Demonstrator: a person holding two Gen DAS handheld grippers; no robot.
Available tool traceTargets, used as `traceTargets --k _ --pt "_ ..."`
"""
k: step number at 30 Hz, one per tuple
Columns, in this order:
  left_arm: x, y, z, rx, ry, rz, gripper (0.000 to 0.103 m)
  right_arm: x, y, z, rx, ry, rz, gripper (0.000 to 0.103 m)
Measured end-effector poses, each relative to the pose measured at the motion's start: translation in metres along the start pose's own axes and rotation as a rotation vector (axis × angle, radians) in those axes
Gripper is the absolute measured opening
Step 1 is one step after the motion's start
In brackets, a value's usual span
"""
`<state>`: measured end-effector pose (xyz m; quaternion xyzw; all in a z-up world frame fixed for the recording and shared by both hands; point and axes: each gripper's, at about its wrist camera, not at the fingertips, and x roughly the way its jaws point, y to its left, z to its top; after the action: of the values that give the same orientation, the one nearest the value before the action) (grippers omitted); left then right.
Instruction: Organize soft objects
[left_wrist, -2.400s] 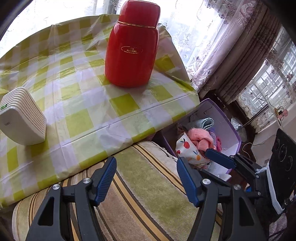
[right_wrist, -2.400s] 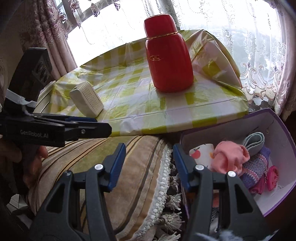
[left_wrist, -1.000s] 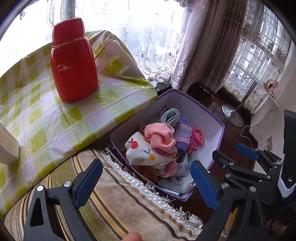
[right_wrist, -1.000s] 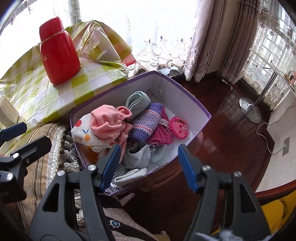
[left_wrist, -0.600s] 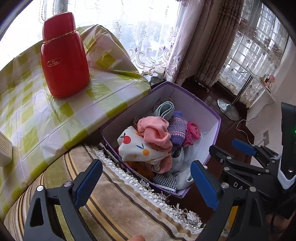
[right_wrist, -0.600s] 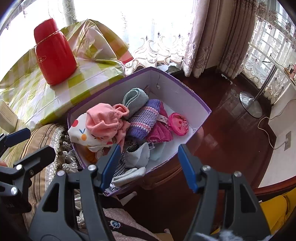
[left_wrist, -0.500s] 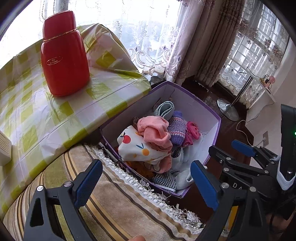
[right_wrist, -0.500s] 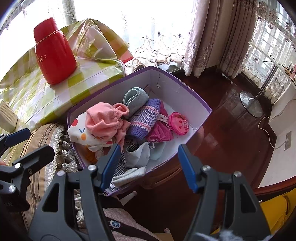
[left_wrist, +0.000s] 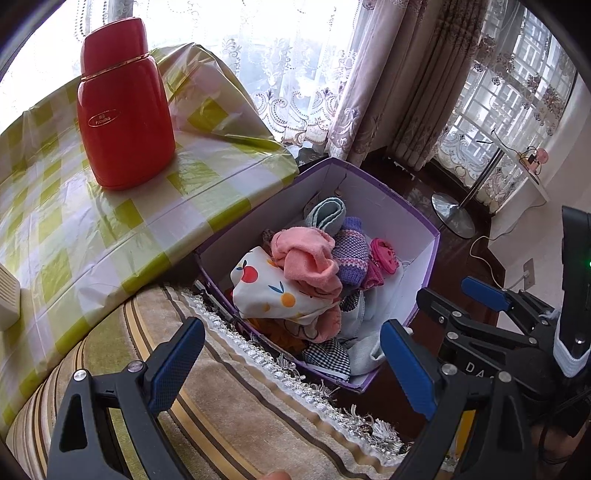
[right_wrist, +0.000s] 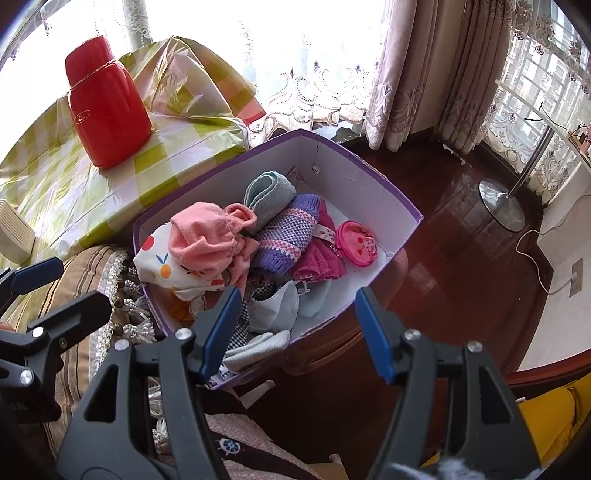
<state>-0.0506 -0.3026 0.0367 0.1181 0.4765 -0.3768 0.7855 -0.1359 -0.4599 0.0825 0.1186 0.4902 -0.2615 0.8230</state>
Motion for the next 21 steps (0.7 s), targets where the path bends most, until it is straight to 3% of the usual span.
traceTargets --k 21 --pt "0.0008 0.0000 -0.0001 0.000 0.002 0.000 0.097 0.0010 -0.0012 -0.0004 0.000 0.002 0.002 0.068"
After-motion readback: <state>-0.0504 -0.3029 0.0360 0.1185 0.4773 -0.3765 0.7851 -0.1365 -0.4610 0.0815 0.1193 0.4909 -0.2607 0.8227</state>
